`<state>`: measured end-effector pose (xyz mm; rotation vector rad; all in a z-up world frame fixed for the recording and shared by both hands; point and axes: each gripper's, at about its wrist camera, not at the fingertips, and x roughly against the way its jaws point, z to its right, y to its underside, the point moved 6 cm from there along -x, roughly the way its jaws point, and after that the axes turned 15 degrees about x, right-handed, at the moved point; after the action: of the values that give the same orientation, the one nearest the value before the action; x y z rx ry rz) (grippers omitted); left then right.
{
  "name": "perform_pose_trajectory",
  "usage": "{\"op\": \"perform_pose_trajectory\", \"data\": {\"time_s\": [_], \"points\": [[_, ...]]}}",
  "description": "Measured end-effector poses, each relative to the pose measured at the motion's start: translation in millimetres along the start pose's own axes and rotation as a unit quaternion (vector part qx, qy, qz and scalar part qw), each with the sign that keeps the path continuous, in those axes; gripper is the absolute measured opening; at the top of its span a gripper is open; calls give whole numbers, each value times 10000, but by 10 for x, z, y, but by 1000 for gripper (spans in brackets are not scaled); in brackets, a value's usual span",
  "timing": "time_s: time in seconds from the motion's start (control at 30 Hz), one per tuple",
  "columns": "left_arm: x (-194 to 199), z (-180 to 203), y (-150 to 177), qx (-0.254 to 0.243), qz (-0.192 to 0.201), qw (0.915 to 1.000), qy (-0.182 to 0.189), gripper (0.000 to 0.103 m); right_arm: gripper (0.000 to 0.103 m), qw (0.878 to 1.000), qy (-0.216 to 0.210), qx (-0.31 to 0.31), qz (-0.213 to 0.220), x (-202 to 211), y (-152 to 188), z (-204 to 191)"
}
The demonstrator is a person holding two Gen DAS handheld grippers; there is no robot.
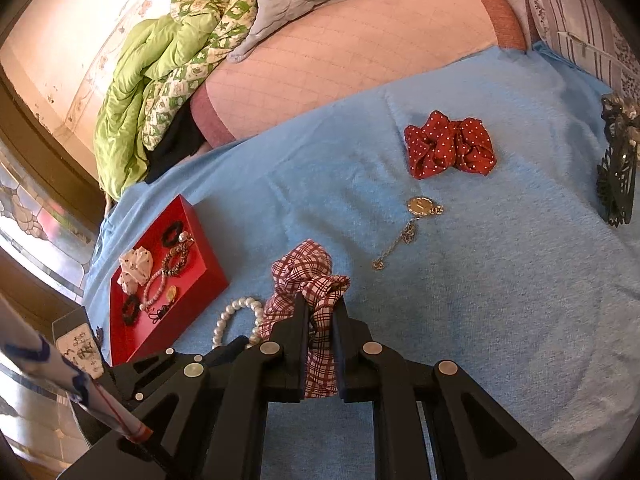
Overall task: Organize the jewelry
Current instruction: 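Grasp the pearl bracelet with the left gripper while the right grasps the red plaid scrunchie, then carry the pearl bracelet and plaid scrunchie in both grippers over the red tray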
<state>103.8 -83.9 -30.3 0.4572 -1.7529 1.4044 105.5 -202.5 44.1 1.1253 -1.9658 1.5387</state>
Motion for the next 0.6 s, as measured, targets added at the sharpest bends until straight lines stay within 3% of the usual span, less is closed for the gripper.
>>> {"op": "perform_pose_trajectory", "data": {"time_s": [0.6], "points": [[520,-403,-302,924,670,9927,398,9,11,9998,-52,77,150,10,-51,-101]]}}
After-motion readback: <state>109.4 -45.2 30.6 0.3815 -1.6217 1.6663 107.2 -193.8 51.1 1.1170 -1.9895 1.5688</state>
